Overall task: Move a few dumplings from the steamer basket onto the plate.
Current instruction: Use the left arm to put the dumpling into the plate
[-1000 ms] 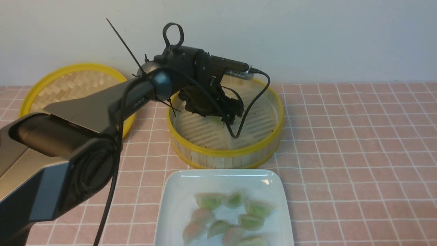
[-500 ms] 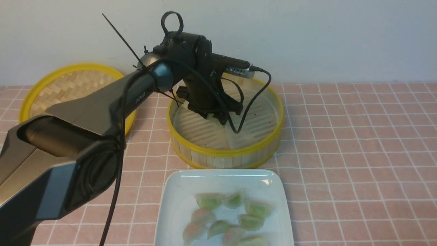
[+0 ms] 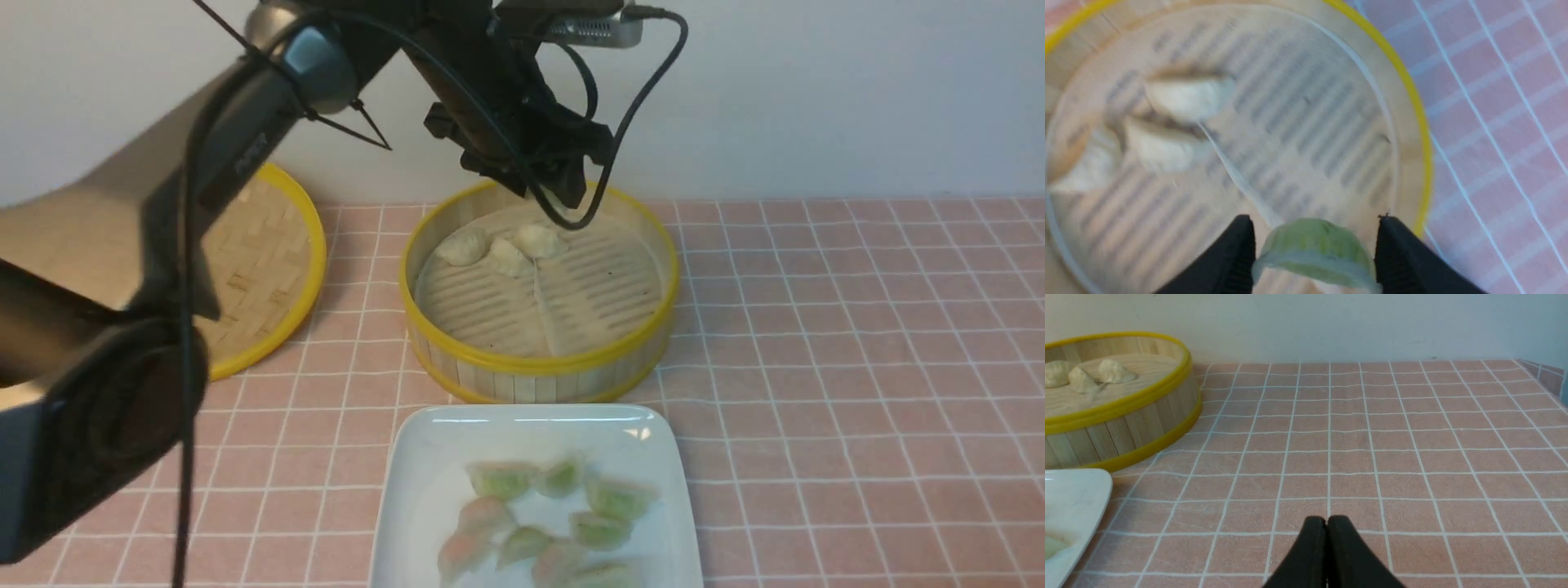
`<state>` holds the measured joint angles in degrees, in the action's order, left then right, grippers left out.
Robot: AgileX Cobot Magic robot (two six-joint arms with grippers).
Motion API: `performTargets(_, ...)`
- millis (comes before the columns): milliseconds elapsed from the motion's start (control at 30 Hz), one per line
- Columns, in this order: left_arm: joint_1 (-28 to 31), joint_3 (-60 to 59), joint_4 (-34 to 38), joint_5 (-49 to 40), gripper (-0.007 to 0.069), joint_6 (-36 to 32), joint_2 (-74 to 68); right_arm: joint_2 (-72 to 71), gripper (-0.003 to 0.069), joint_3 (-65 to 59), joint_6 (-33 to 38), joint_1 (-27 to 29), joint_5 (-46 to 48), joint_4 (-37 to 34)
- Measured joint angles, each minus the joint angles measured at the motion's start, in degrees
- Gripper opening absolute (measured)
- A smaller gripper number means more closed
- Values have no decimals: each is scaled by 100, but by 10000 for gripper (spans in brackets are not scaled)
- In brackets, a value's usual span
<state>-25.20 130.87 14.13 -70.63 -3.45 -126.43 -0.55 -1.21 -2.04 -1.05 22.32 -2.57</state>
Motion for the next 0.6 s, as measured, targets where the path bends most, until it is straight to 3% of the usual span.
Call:
performTargets(300, -576, -4504, -160, 20, 334, -41, 2327, 0, -15, 0, 0, 0, 0, 0)
performTargets(467, -1023, -6228, 40, 665, 334, -41, 2884, 0, -15, 0, 0, 0, 0, 0)
performTargets(600, -1209, -6890, 139, 1083, 334, -61, 2901, 0, -15, 0, 0, 0, 0, 0)
